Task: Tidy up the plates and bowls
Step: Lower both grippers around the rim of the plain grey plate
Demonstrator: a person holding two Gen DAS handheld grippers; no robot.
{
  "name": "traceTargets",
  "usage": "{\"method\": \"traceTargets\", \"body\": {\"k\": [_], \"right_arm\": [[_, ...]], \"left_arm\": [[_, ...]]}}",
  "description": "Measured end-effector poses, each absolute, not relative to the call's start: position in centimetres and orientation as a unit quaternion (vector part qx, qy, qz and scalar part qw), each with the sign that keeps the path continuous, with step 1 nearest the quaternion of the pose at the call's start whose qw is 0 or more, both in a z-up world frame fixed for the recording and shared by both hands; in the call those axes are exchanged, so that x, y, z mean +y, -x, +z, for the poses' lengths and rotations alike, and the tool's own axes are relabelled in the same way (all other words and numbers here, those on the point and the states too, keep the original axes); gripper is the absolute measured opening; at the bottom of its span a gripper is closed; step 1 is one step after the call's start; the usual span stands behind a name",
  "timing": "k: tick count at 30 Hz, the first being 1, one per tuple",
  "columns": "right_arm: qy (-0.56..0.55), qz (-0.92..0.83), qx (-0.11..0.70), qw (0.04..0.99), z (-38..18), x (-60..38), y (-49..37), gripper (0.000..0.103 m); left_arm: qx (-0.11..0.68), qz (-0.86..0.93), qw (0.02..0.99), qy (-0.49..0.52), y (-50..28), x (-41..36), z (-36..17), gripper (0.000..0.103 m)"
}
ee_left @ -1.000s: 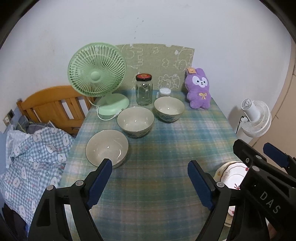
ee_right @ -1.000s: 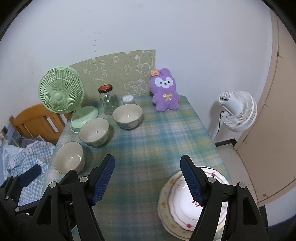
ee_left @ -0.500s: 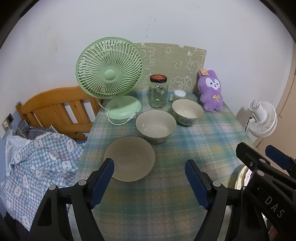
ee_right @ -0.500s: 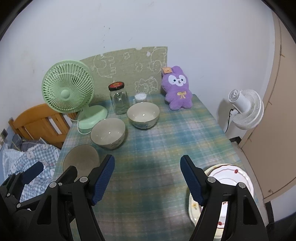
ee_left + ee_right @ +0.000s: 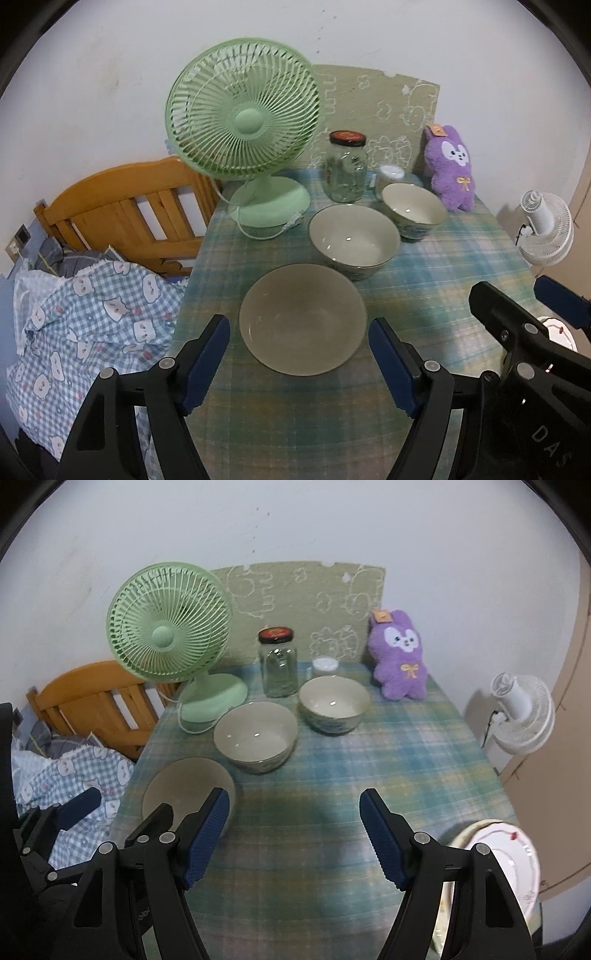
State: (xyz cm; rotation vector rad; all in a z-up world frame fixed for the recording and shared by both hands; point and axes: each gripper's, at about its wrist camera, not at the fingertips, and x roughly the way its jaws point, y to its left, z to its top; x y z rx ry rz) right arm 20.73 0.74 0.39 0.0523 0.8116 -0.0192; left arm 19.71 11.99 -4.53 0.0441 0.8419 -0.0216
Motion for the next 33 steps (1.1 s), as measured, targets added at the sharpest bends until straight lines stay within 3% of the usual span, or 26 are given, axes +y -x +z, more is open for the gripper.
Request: {"method": "traceTargets", "body": {"k": [7, 10, 15, 28, 33], "right_arm": [[-0.036, -0.005, 0.409, 0.912, -1.8, 2.3, -22.8, 0.075], [-0.030, -0.003, 0.419, 0.908, -2.9, 3.0, -23.8, 0.069], [-0.029, -0.001, 0.430, 0.902, -4.3, 4.2, -25.1, 0.067], [-0.035, -0.001, 0.460, 0.887, -7.7, 5.9, -28.1, 0.053], [-0.022, -0.002, 0.476, 0.879, -8.9, 6.6, -28.9, 0.039]], "left_arm": [[0.420, -0.003, 0.908, -0.010, -21.4, 13.7, -6.5, 0.074], [0.431, 0.001, 0.903, -0.008, -22.2, 14.2, -7.6, 0.072], [0.436, 0.012, 0.900, -0.002, -23.2, 15.1, -8.8, 0.071], [0.467, 0.024, 0.884, 0.001, -25.6, 16.7, -11.9, 0.050], [0.477, 0.021, 0.878, 0.015, -26.4, 17.3, -12.7, 0.044]]}}
